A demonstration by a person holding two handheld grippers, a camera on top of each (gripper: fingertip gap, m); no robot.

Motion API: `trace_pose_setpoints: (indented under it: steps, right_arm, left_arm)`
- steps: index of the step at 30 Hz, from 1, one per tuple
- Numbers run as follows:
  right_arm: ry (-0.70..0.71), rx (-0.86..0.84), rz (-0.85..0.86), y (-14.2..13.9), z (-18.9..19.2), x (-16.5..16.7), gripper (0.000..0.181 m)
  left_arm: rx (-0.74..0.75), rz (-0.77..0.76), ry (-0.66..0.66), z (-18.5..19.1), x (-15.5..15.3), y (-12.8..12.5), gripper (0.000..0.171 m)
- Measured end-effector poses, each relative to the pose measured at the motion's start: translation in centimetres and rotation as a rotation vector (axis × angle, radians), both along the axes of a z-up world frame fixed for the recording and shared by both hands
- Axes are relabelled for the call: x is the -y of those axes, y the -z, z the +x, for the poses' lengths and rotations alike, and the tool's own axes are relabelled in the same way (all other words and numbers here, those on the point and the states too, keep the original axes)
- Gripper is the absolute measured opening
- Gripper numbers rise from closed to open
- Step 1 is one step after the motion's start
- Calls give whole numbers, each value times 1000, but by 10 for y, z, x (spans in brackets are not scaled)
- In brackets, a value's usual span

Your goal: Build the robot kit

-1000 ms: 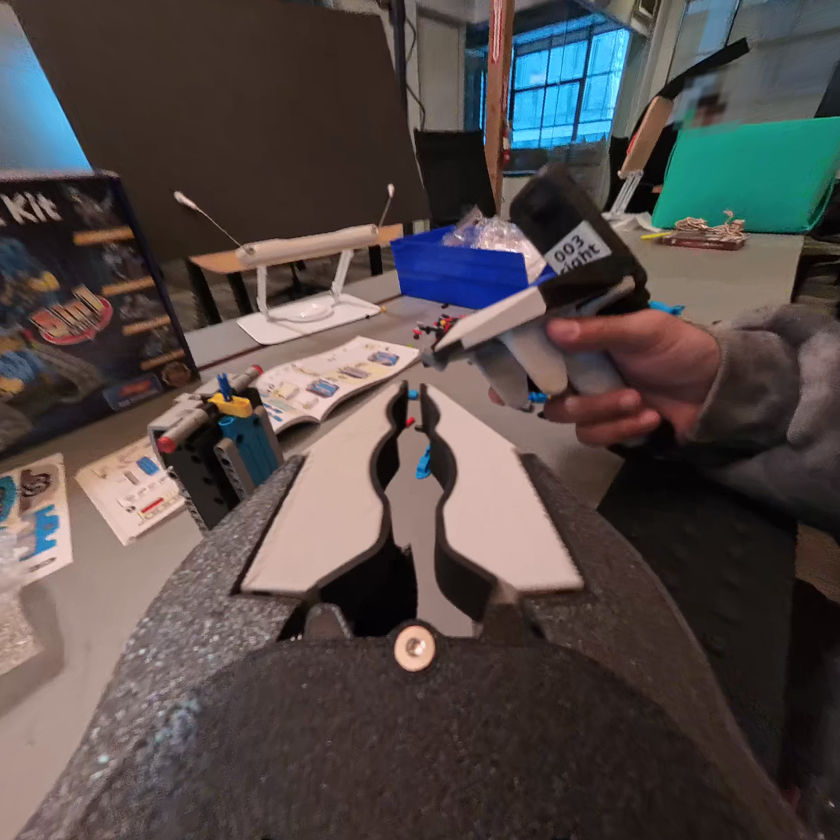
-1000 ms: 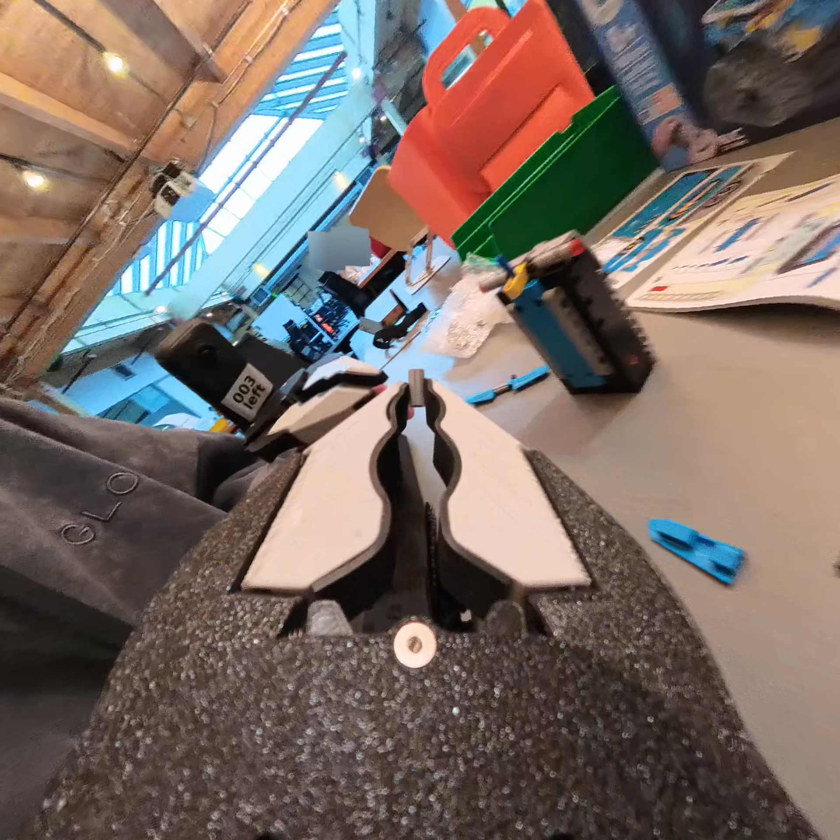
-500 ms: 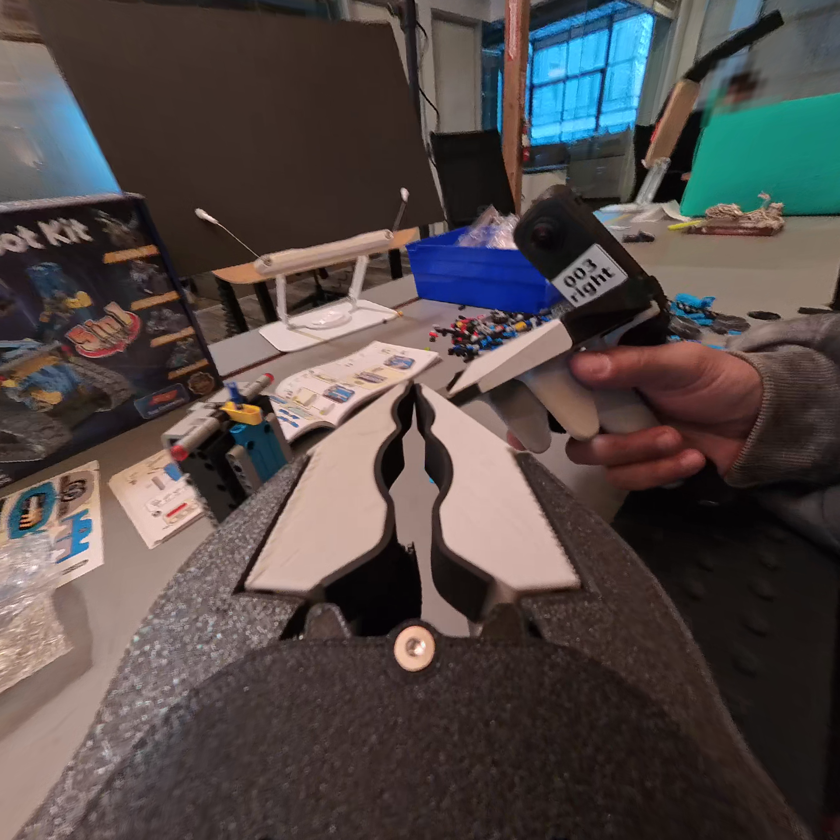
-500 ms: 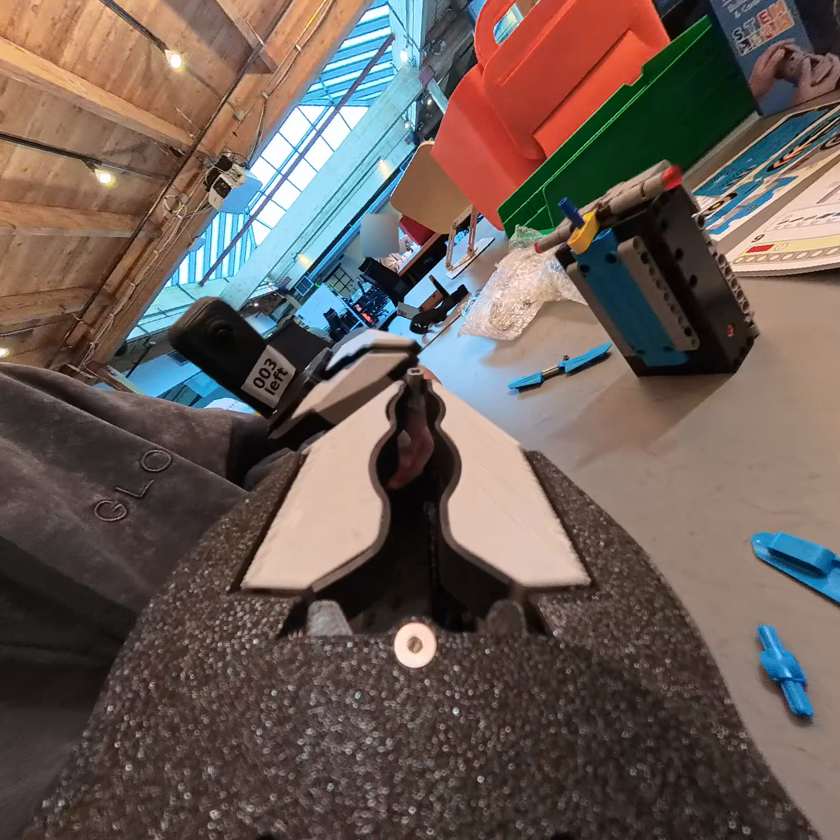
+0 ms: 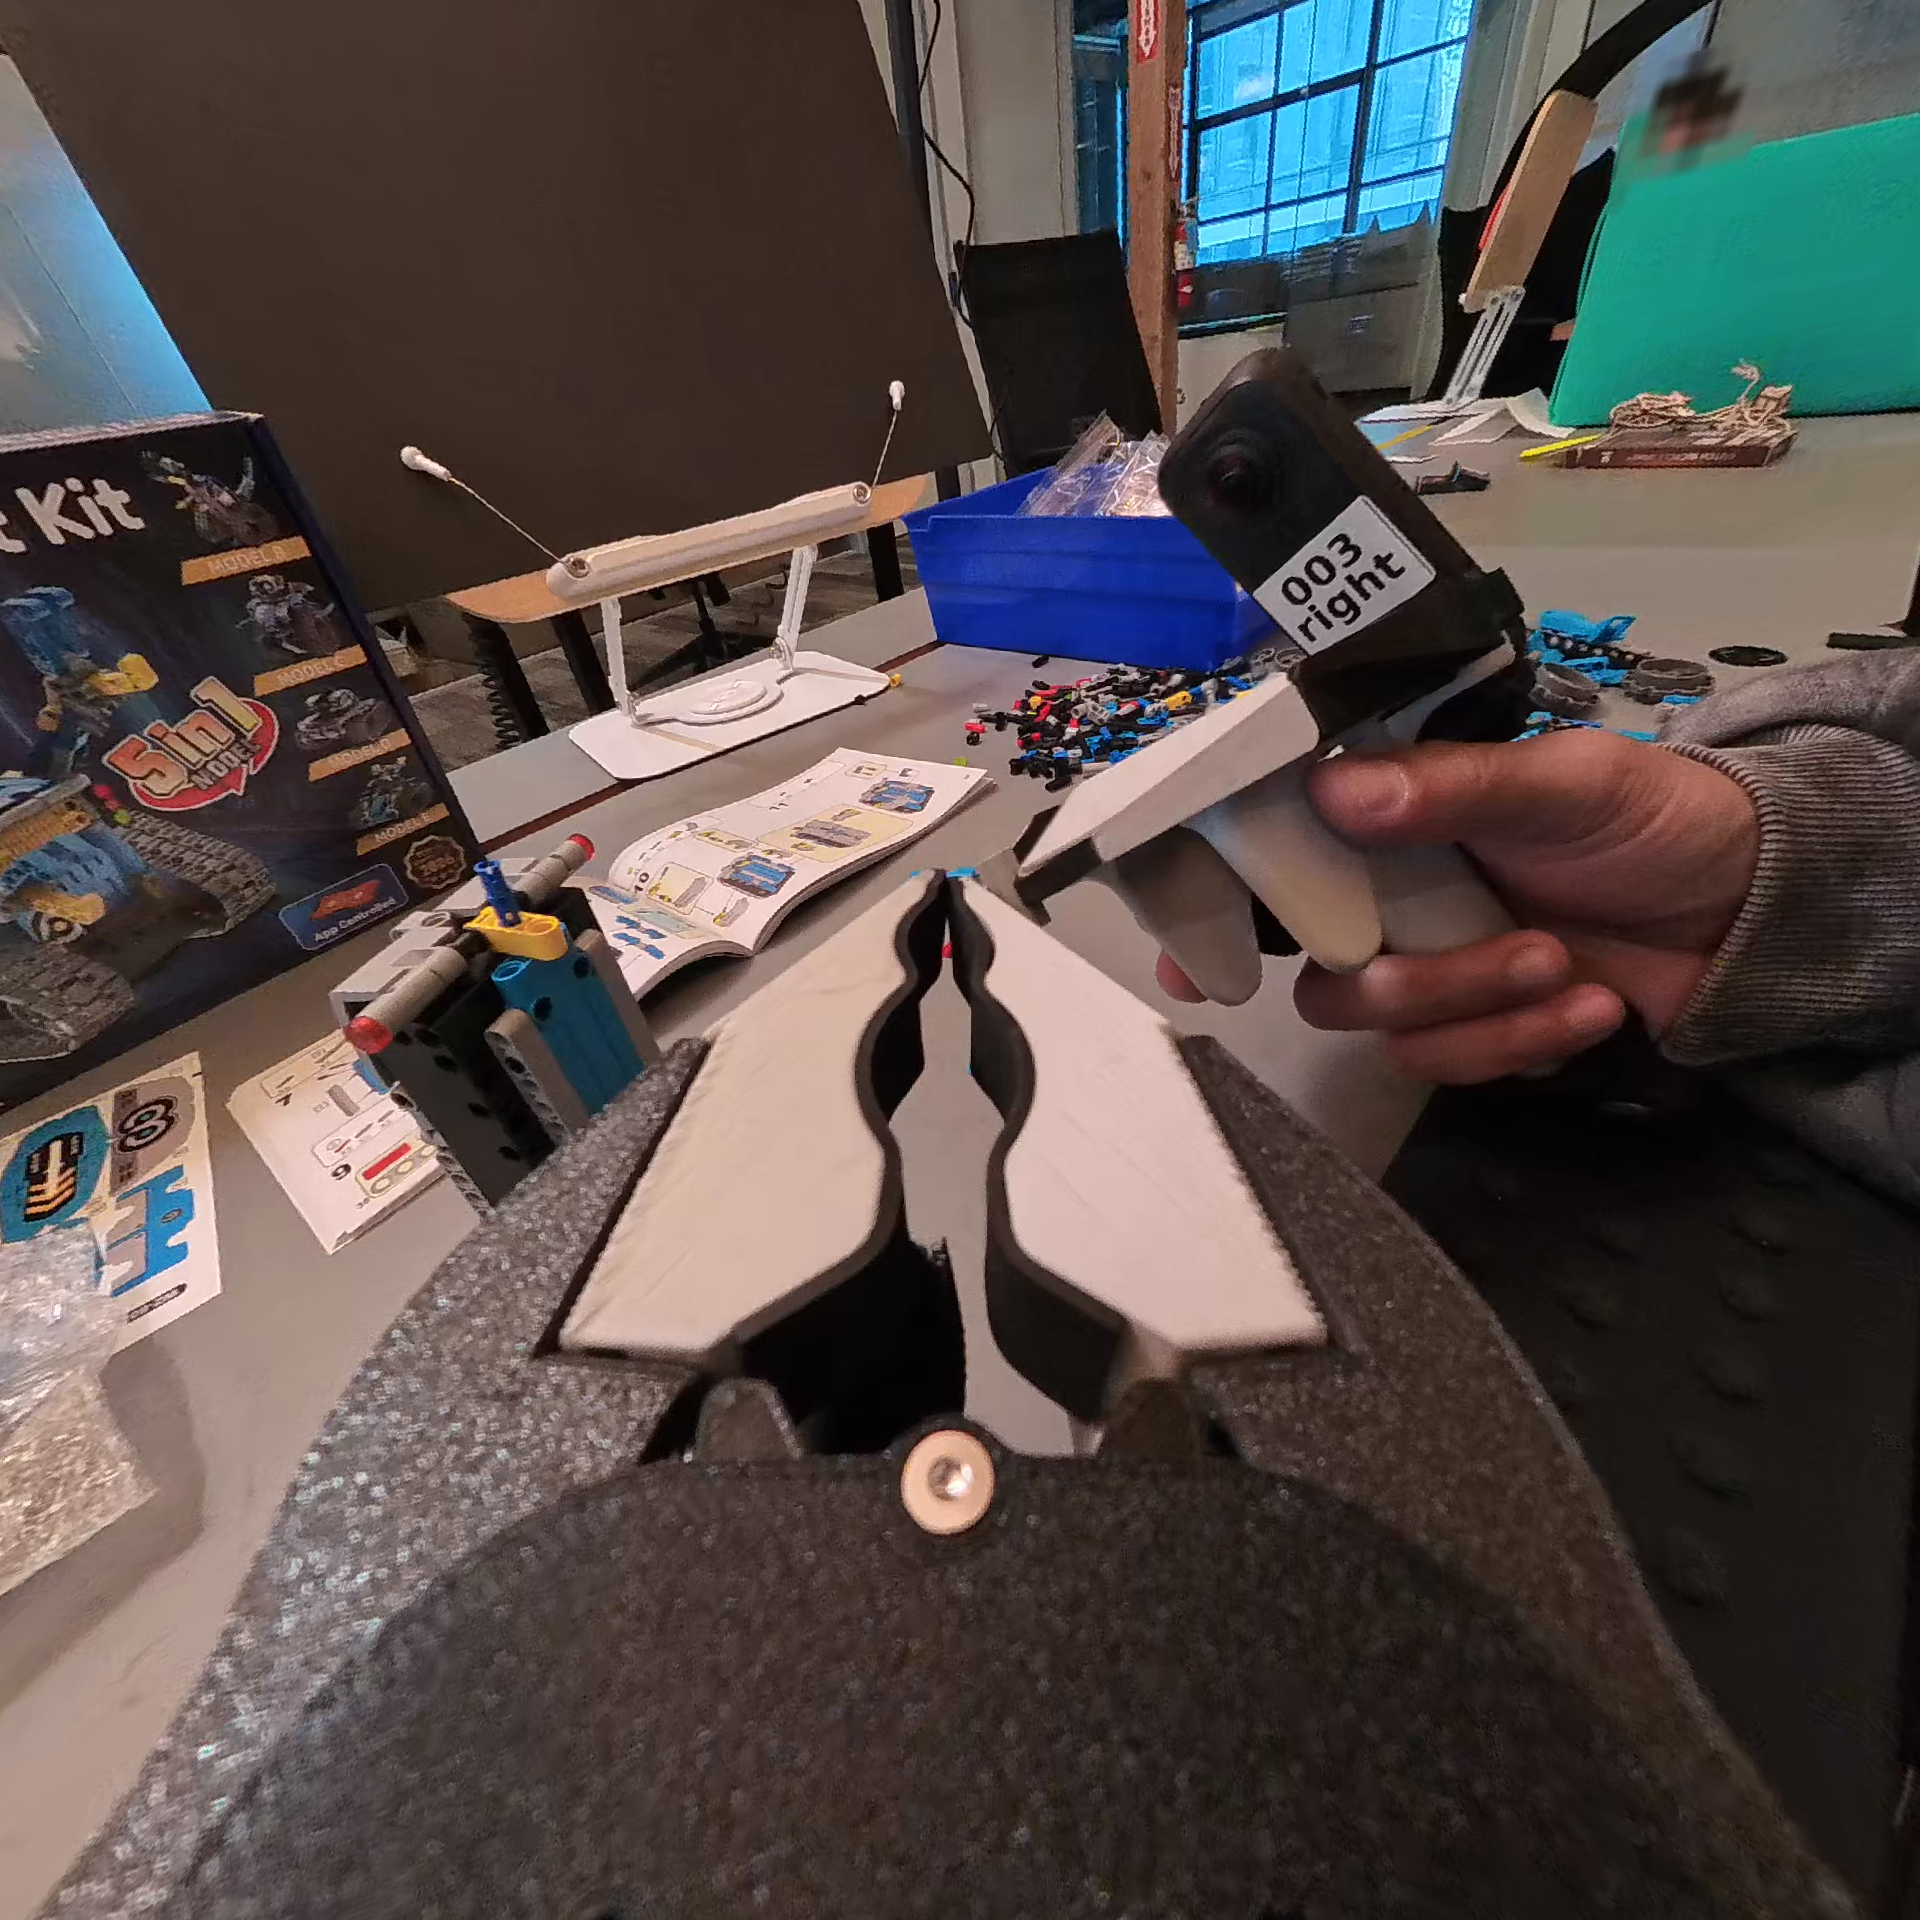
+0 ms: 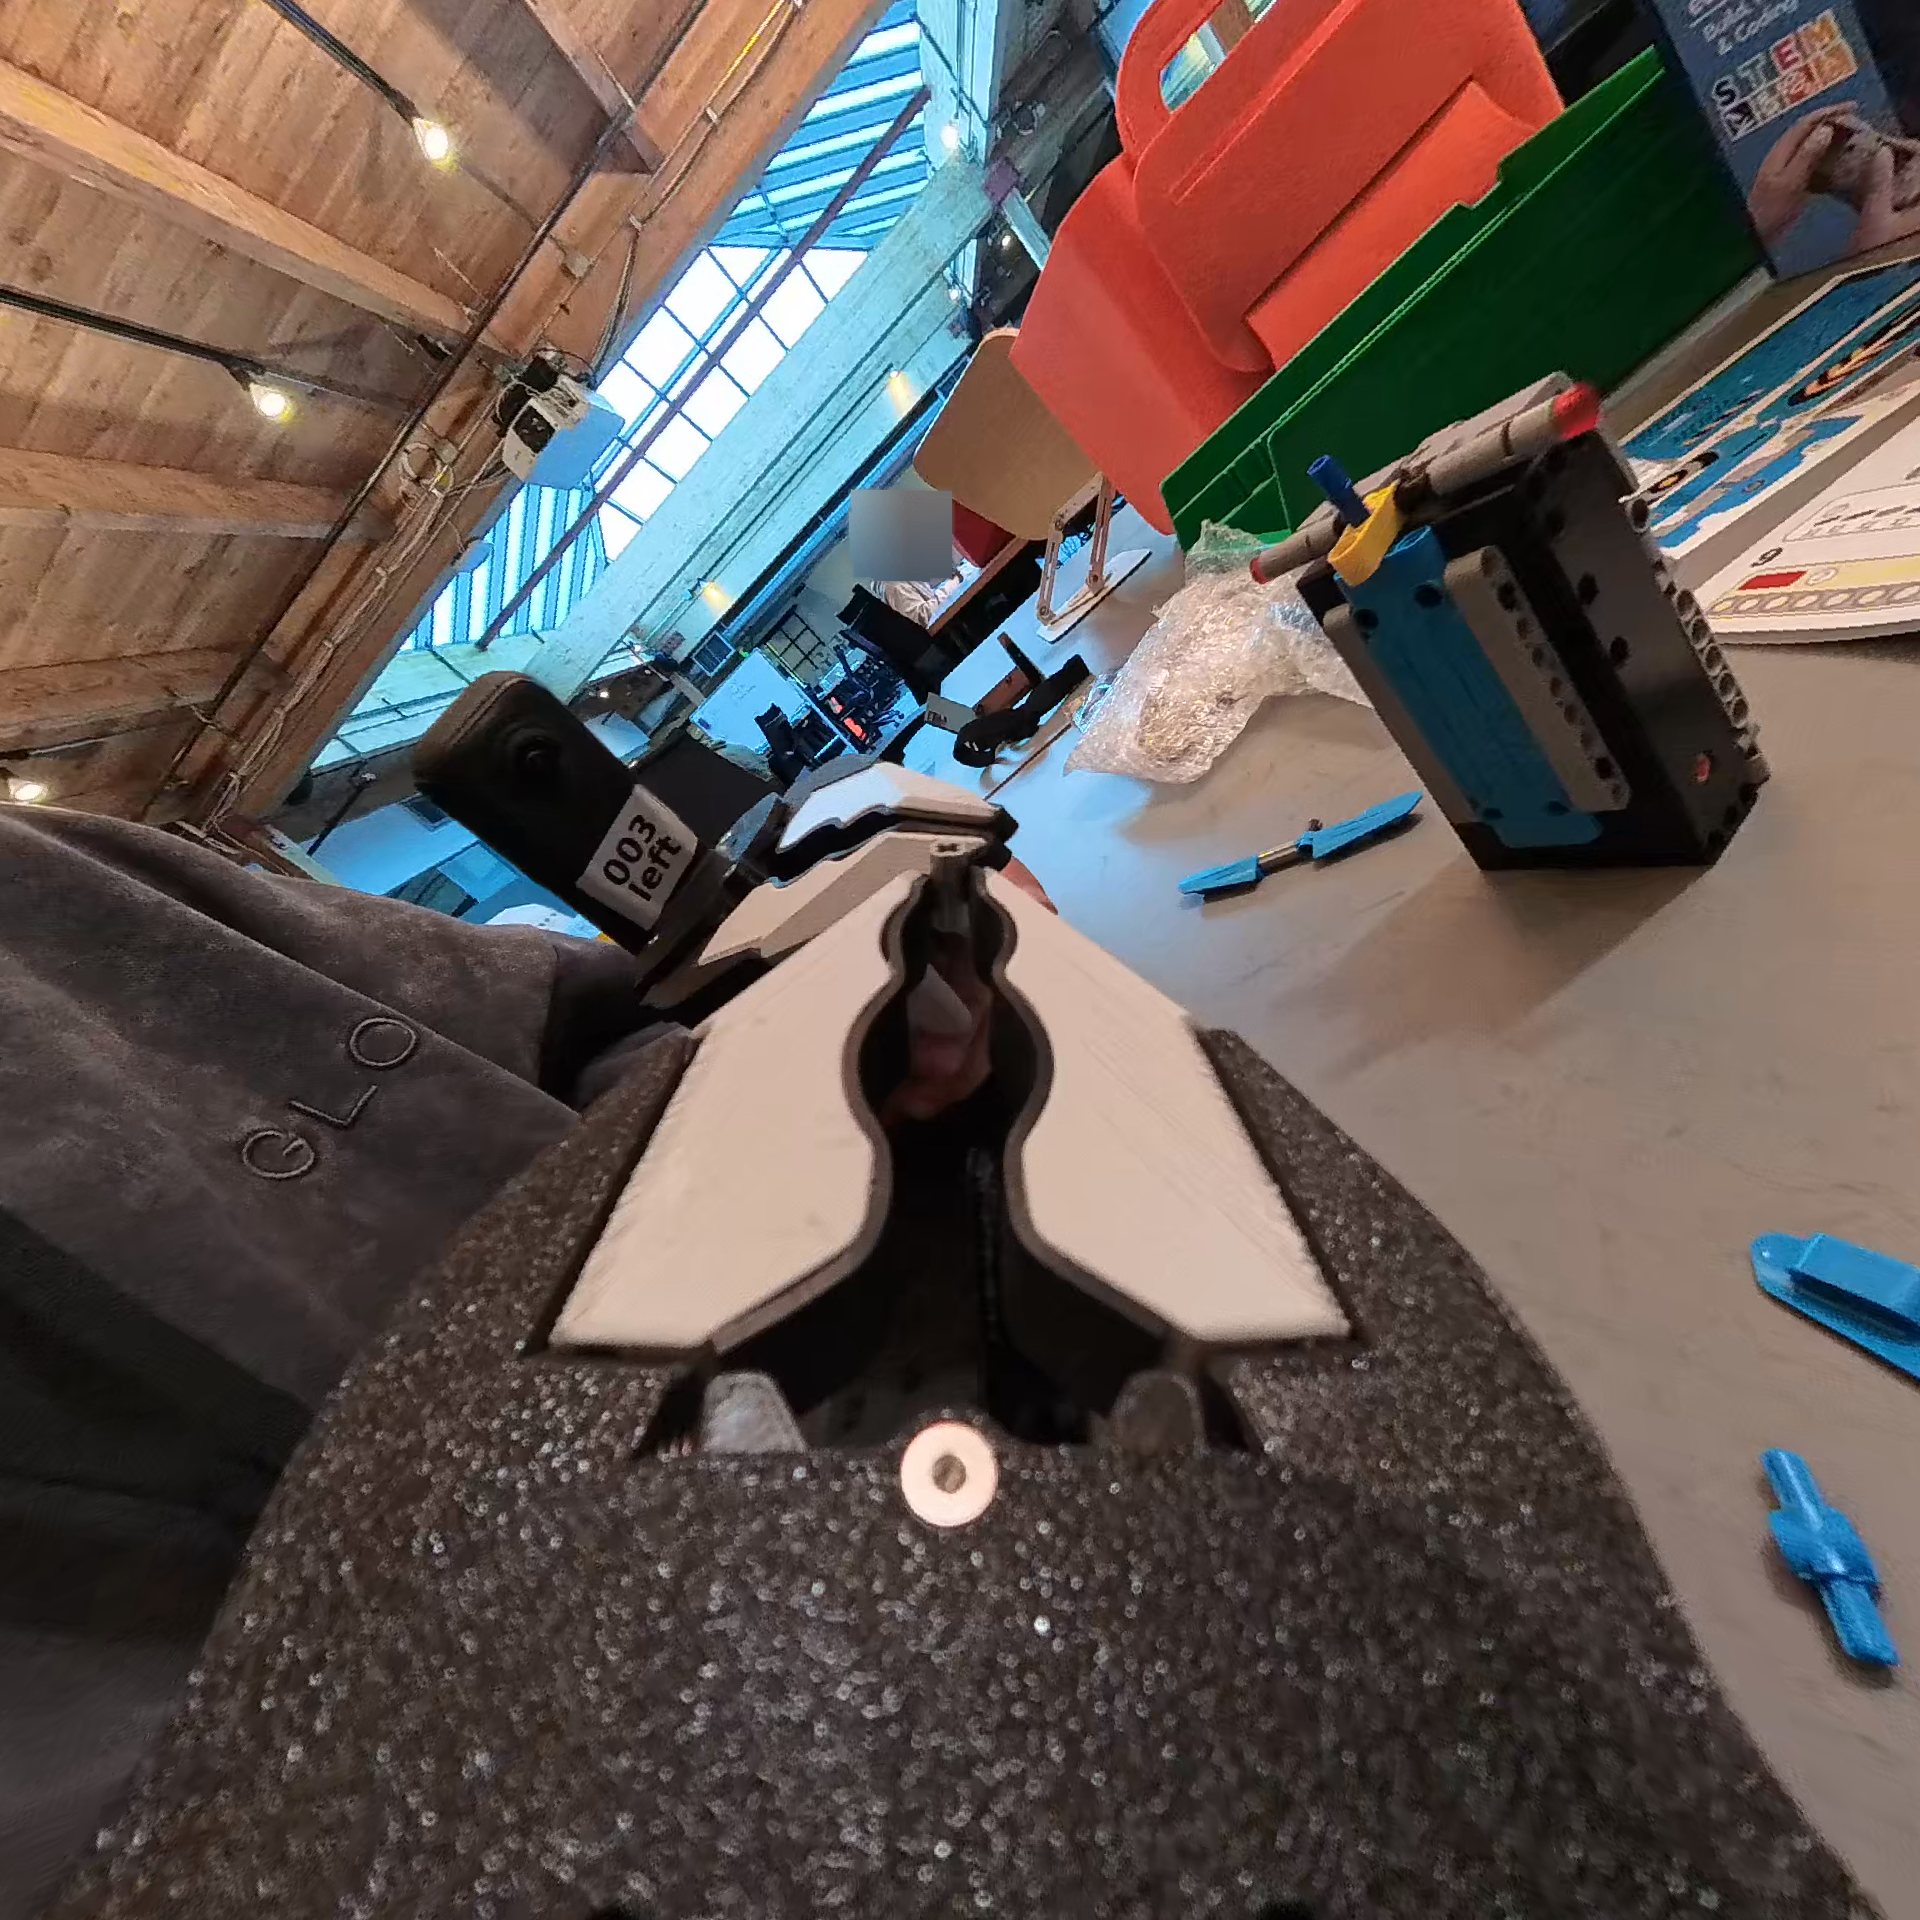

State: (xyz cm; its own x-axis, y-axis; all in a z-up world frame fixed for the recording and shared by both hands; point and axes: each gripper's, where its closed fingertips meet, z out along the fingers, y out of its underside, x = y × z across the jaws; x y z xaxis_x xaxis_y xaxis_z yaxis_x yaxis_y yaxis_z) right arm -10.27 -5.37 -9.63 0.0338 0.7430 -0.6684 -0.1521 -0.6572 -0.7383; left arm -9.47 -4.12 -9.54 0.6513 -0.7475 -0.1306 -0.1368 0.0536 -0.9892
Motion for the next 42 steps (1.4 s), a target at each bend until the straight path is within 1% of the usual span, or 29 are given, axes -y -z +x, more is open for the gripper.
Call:
trace_pose_setpoints:
  steps: [9, 13, 16, 20, 23, 25, 27, 31, 33, 34, 35, 36, 37, 38, 39, 42]
  right_arm:
    - [0, 14, -6, 3, -1, -1, 7]
    - [-7, 21, -9, 4, -2, 0, 7]
    - [-5, 8, -21, 3, 0, -1, 7]
    - [-5, -32, -49, 0, 4, -3, 7]
    - [-32, -7, -43, 3, -1, 2, 7]
    - [-47, 19, -28, 6, -5, 5, 7]
    - [-51, 26, -23, 7, -5, 6, 7]
    - [-66, 20, -36, 7, -6, 7, 7]
    - [-67, 2, -44, 5, -5, 7, 7]
    - [-60, -25, -57, 3, -2, 4, 7]
    - [-57, -60, -81, 0, 1, 2, 7]
    - [-60, -99, -110, -4, 5, 0, 7]
    - [-68, -138, -137, -7, 8, -1, 6]
    - [-83, -170, -157, -10, 9, -1, 6]
    - [-103, -189, -171, -12, 9, 2, 6]
    - [-135, -235, -194, -17, 4, 7, 8]
  left_arm:
    - [-76, 71, -56, -1, -1, 2, 0]
    - [-89, 121, -60, -3, 0, -2, 0]
    - [-127, 150, -39, -3, 2, 2, 0]
    - [-104, 128, -54, -8, -4, 1, 0]
    - [-98, 137, -38, -7, -2, 0, 0]
    - [-117, 153, -16, -2, 2, 1, 0]
    - [-133, 169, -21, -2, 3, 2, 0]
    - [-113, 150, 9, -1, 4, 2, 0]
    - [-90, 148, 2, -4, 3, -1, 0]
    - [-69, 152, 4, -6, 4, -4, 2]
    - [-41, 170, 54, -5, 12, -8, 13]
    - [-14, 190, 99, -5, 19, -13, 19]
    - [2, 201, 113, -7, 22, -16, 22]
    - [4, 198, 123, -7, 23, -16, 28]
    - [-12, 197, 123, -5, 23, -14, 32]
    - [-107, 264, 94, 4, 24, -6, 33]
